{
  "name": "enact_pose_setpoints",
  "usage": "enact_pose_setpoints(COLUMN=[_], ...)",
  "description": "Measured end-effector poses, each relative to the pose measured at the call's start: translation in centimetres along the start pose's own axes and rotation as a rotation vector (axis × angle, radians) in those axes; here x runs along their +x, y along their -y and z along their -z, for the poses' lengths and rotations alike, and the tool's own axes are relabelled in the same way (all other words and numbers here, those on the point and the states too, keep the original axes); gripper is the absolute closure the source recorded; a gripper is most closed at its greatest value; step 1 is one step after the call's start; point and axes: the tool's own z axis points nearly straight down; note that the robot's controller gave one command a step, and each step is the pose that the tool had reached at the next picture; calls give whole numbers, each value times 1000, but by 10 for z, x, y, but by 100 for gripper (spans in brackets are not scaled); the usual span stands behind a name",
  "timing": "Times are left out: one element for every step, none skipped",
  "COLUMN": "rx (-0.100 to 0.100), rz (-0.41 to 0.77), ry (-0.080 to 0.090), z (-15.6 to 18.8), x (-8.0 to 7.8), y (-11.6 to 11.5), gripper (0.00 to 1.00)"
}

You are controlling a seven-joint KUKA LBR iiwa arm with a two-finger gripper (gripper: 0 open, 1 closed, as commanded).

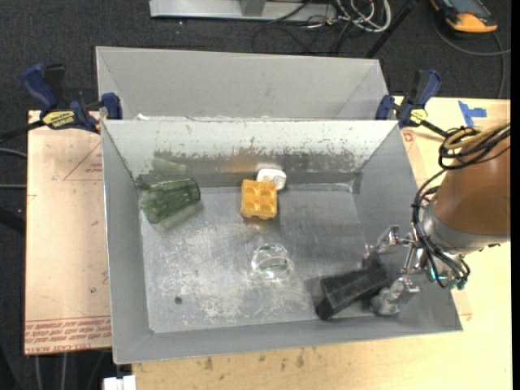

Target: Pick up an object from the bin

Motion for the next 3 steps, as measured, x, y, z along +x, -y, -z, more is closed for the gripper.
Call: enact_pose_setpoints(rx=[2,0,0], rz=[4,-54,-54], ry=[7,17,18], z=[4,-57,-57], x=[-2,-3,-3], y=[-1,-17,-17], gripper=[0,100,100])
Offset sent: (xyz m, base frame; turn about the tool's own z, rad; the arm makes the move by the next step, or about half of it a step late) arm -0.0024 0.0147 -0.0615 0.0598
